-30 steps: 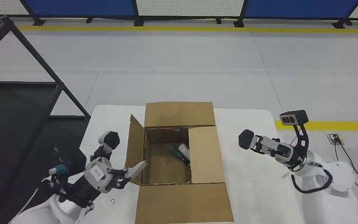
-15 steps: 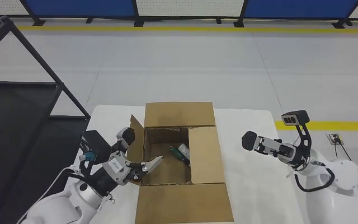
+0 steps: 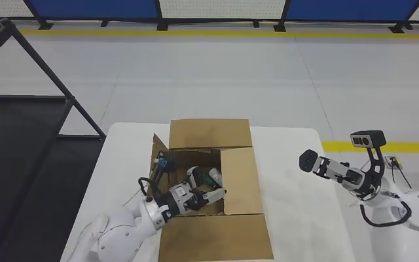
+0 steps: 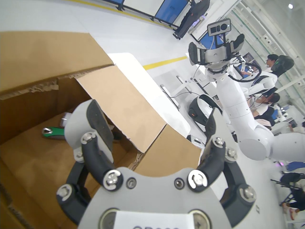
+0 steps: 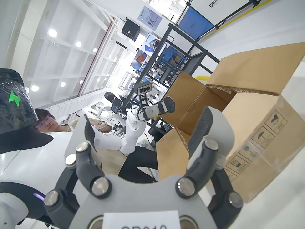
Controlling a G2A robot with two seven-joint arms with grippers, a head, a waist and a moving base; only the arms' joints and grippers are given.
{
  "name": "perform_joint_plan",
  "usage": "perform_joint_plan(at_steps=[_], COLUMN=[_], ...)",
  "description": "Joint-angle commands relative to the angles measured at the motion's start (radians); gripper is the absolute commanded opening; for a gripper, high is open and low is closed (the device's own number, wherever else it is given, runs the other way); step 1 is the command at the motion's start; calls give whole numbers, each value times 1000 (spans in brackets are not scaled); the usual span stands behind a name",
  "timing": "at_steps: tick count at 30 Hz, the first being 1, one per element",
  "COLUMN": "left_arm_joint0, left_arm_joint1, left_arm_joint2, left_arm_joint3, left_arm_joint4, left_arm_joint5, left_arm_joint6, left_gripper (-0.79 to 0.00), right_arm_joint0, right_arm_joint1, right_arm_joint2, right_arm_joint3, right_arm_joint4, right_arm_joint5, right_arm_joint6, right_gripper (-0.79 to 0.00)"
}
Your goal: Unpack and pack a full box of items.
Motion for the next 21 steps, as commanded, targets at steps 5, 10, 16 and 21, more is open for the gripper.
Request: perform_joint_plan(at_steps=[5,10,16,21], left_arm_joint0=[-53,-24,73,114], left_arm_joint1=[-23,-24,-11,-6], left_arm_joint2=[93,70,-21,-43], left_arm_joint3=[77,90,67,69], left_arm_joint4=[8,39,51,17], left_arm_joint5=[75,134,174,161], left_arm_joint6=[59,112,134,77], left_gripper=[0,0,0,0], right_arm_joint0=[24,56,104,126], right_arm_joint1=[19,31,42,53], right_arm_joint2=[-7,-47,-103,-136], right_arm_joint3=[10,39,91,102], right_arm_joint4=[9,21,27,32], right_arm_joint5=[12,18,14,9], right_arm_joint6=[27,34,29,25], right_gripper=[0,0,0,0])
